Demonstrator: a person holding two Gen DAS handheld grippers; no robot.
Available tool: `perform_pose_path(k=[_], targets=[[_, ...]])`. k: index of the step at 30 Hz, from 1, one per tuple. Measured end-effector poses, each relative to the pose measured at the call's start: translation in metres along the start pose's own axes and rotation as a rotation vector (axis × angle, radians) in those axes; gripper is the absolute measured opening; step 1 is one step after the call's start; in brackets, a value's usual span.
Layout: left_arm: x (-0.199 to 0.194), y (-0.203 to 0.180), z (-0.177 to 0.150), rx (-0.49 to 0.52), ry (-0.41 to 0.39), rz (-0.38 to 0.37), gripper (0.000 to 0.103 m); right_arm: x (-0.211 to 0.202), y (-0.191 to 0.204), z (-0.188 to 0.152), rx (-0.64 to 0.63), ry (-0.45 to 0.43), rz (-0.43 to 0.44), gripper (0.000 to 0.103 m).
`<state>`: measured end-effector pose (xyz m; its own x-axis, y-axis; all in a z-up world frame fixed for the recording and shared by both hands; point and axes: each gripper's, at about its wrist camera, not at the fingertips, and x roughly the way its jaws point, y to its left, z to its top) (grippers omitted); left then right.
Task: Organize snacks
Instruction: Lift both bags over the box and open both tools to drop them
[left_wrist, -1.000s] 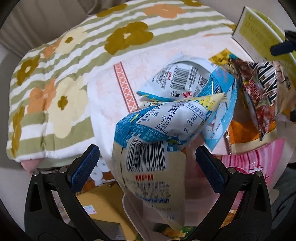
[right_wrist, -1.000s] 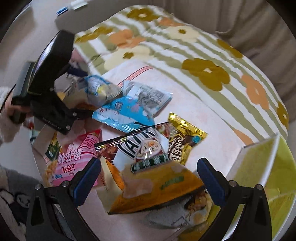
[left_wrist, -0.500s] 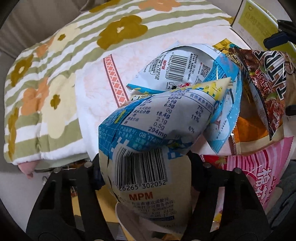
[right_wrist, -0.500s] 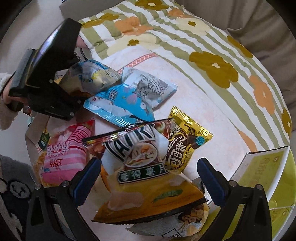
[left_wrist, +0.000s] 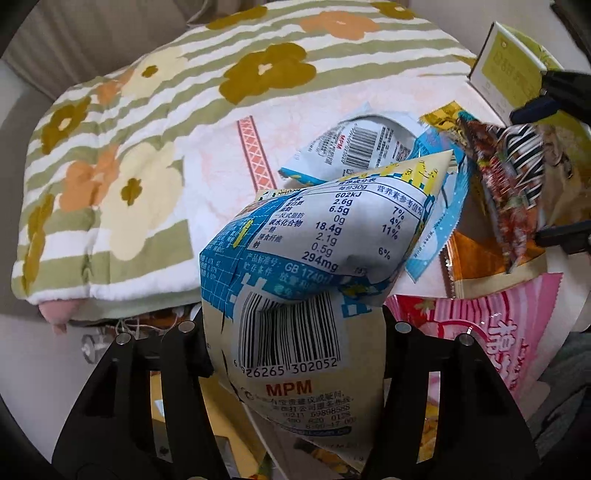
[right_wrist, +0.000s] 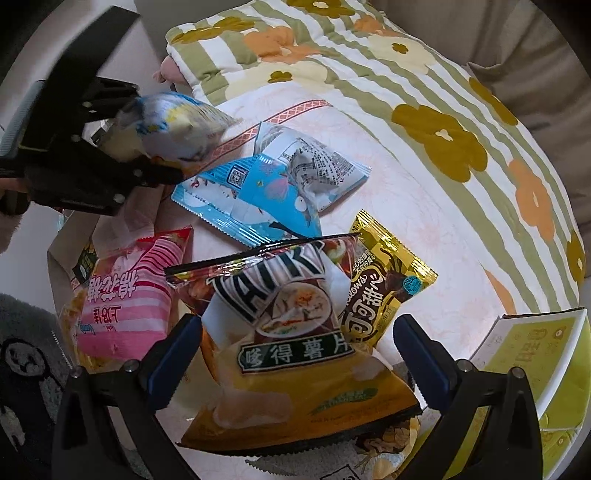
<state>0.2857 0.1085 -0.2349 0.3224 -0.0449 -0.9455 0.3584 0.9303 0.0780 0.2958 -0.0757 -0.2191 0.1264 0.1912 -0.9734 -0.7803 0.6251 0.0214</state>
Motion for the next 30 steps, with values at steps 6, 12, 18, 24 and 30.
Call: perform_pose_path(k=[6,12,18,24,30], targets=[[-0.018,0.005,-0.007,-0.064,-0.021,0.0,0.055,0.003,0.006,-0.003,-0.024,-0.015,-0.005,0.086],[-0.036,0.006,-0.015,-0.115,-0.056,-0.004,0.055,-0.011,0.01,-0.013,0.004,-0.06,-0.025,0.071],[-0.062,0.005,-0.019,-0.143,-0.103,-0.001,0.055,-0.044,0.014,-0.018,0.094,-0.156,-0.028,0.071],[-0.094,0.005,-0.018,-0.143,-0.174,-0.003,0.055,-0.09,0.018,-0.024,0.222,-0.272,-0.043,0.071],[-0.134,-0.002,-0.001,-0.123,-0.27,-0.037,0.055,-0.139,0.01,-0.039,0.394,-0.386,-0.092,0.071]])
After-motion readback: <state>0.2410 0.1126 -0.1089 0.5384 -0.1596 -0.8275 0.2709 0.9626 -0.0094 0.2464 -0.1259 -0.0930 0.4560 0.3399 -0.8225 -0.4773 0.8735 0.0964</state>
